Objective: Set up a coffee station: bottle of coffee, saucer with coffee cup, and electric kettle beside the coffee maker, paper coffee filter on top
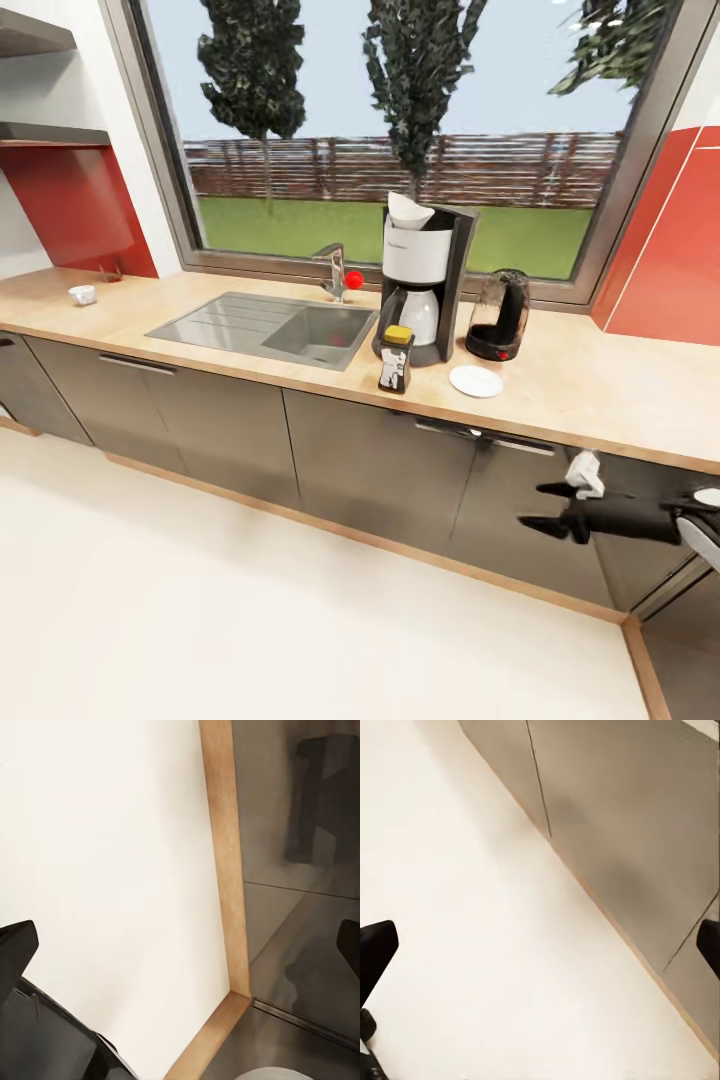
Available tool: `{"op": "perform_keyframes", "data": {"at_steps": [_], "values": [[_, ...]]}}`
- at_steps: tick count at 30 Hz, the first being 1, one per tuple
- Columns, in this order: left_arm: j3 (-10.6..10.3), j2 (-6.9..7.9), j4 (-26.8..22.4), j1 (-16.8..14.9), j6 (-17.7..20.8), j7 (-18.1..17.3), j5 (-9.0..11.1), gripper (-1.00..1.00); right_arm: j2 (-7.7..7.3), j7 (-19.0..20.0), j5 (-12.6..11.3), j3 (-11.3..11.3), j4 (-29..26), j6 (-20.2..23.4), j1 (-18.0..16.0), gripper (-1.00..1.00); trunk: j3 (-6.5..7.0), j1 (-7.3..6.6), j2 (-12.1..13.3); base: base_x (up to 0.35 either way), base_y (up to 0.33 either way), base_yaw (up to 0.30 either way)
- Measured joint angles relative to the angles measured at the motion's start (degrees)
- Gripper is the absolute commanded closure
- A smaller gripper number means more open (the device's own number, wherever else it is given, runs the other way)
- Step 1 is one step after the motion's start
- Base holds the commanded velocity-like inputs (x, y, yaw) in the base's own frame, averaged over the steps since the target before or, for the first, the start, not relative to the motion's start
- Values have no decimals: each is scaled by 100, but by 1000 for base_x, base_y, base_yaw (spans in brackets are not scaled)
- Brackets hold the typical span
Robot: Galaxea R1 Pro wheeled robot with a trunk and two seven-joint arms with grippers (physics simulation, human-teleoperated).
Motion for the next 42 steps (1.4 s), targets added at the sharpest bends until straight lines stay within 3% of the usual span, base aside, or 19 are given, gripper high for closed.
{"op": "perform_keyframes", "data": {"at_steps": [2, 6, 8, 10, 11, 13, 14, 17, 19, 20, 23, 24, 27, 30, 35, 42], "values": [[-1, 0, 0, 0, -1, 0, 0, -100, 49, 199, 216, 12, 83, -5, 251, -100, -1, 0, 0, 0, 0, 0], [-7, -2, 0, 0, -4, 0, 0, -100, 280, 325, 371, 146, 372, -56, 693, -100, 0, 0, 0, 0, 0, 0], [-16, -5, 0, 0, -6, 0, 0, -100, 449, 357, 432, 422, 727, -285, 933, -100, 0, 0, 0, 0, 0, 0], [-25, -7, 0, 0, -7, 0, 0, -100, 572, 378, 444, 861, 1310, -686, 1068, -100, -1, 0, 0, 0, 0, 0], [-21, -6, 0, 0, -7, 1, 0, -100, 693, 386, 403, 1101, 1967, -1016, 1122, -100, -1, 0, 0, 0, 0, 0], [-10, -2, 0, 0, -7, 4, 0, -100, 862, 393, 334, 1281, 2827, -1294, 1151, -100, -1, 0, 0, 0, 0, 0], [-2, 8, -1, 0, -7, 5, 0, -100, 999, 397, 292, 1383, 3508, -1470, 1173, -100, -1, 0, 0, 0, 0, 0], [10, 51, -2, 1, -7, 10, 0, -100, 1228, 386, 246, 1500, 4725, -1673, 1191, -100, -1, 0, 0, 0, 0, 0], [4, 64, -1, 1, -8, 14, 0, -100, 1332, 383, 225, 1524, 5170, -1733, 1194, -100, 0, 0, 0, 0, 0, 0], [4, 72, -4, 2, -9, 20, 0, -100, 1432, 367, 226, 1548, 5676, -1897, 1199, -100, -1, 0, 0, 0, 0, 0], [4, 75, -79, 1, -18, 27, 8, -100, 1514, 343, 188, 1542, 6645, -2461, 1200, -100, 0, 0, 0, 0, 0, 0], [44, 64, -200, 1, -27, 38, 14, -100, 1602, 331, 164, 1560, 7094, -2715, 1202, -100, -1, 0, 0, 0, 0, 0], [110, 52, -266, 1, -271, 580, 14, -100, 1733, -38, 131, 1531, 7332, -2832, 1200, -100, 0, 0, 0, 0, 0, 0], [110, 45, -276, 1, -323, 754, 17, -100, 1853, -342, 98, 1530, 7363, -2844, 1200, -100, 0, 0, 0, 0, 0, 0], [116, 40, -278, 2, -354, 861, 16, -100, 2009, -779, 69, 1530, 7386, -2851, 1200, -100, 0, -1, -1, 41, 0, 1], [135, 43, -277, 2, -358, 873, 15, -100, 2051, -850, 66, 1530, 7388, -2852, 1199, -100, 0, -1, -1, 157, 0, 144]]}}
